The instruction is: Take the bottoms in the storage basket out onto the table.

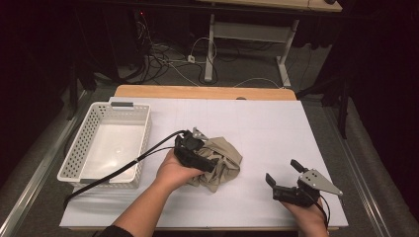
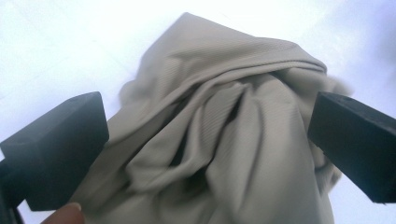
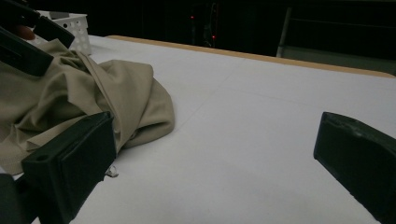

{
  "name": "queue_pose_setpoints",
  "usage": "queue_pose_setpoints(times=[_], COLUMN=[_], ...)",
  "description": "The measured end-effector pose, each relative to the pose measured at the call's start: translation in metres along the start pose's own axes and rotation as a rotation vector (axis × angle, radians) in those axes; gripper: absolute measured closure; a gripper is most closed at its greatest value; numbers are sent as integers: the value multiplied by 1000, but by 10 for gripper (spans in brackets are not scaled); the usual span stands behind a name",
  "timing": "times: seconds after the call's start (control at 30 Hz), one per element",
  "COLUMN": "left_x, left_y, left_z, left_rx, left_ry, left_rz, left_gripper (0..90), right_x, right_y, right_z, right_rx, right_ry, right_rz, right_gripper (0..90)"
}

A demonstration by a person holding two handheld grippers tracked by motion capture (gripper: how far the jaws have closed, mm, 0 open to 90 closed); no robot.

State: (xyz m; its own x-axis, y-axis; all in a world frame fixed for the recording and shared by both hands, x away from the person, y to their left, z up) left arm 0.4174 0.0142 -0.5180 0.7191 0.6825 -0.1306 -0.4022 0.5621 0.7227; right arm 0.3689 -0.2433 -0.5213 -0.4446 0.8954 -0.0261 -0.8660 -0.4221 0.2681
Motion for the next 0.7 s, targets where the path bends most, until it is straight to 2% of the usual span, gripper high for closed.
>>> queue_pose_setpoints(times=[0.1, 0.3, 0.4, 0.63, 0.7], left_x=[1, 5, 4, -12, -16], left_y=[11, 29, 33, 41, 41], left_z=[-9, -33, -49, -81, -90], left_rx=[-26, -56, -51, -85, -84], left_ry=[19, 48, 35, 29, 15], left_rz=[-7, 12, 42, 27, 25], left_gripper=[0, 0, 0, 0, 0], right_x=[2, 7, 11, 18, 18], right_y=[1, 3, 4, 10, 10], right_z=[1, 1, -1, 1, 2], right_rx=[-6, -6, -3, -9, -12], right_ry=[-4, -7, -5, 17, 14], right_rz=[6, 17, 26, 29, 24], right_gripper=[0, 0, 0, 0, 0])
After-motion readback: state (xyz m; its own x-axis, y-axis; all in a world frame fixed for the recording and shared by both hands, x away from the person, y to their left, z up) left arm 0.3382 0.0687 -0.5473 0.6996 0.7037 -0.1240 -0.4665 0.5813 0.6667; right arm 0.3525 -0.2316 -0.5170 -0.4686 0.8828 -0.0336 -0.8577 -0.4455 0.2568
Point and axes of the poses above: each handheld gripper's, and its own axes: y roughly backward along the jaws, z roughly out of its top, x roughly to its left, the point moved 9 cm from there along -y, roughly forward along the jaws, and after that the axes turned 3 degrees about -z, right-handed, at the moved point
